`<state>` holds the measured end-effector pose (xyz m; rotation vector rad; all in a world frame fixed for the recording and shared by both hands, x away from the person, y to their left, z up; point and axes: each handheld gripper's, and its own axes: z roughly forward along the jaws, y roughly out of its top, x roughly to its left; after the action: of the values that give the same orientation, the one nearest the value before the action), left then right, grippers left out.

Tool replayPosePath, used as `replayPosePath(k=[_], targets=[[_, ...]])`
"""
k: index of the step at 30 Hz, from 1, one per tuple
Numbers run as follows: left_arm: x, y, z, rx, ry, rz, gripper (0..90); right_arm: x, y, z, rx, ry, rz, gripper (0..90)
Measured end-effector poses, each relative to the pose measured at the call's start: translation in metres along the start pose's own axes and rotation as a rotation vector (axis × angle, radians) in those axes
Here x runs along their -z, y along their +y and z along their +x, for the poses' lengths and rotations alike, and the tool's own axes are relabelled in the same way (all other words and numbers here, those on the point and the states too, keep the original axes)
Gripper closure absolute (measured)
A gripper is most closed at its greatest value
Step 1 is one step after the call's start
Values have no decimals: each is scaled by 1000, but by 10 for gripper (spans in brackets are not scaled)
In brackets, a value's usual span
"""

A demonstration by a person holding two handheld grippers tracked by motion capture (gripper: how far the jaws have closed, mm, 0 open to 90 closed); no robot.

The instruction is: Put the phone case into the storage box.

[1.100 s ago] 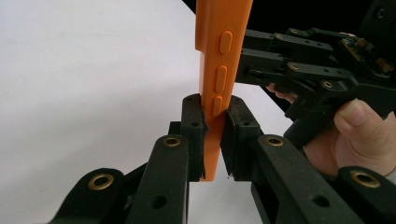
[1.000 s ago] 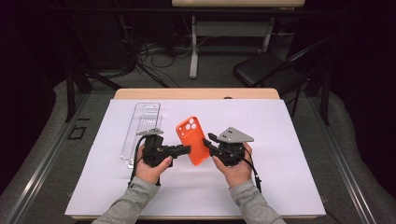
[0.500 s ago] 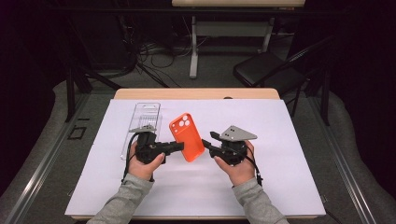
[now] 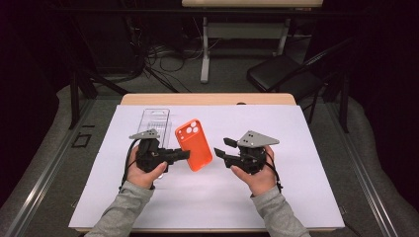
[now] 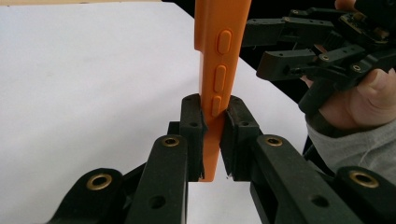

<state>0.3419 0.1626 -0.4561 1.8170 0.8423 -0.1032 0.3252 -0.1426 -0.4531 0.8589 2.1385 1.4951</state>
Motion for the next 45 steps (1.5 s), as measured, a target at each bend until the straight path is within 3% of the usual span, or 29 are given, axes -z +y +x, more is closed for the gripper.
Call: replayPosePath(k=[17,28,45], targets=[[3,1,-8,-104,-73,66,801,6,2,-5,-17,147,5,536],[-6,-2,-12,-122,-105,110,801,3,0,-4,-34,190,45,579],[-13,-5,-17,-128,-134,127,801,-5,-5,-1,-61,248,80,663]])
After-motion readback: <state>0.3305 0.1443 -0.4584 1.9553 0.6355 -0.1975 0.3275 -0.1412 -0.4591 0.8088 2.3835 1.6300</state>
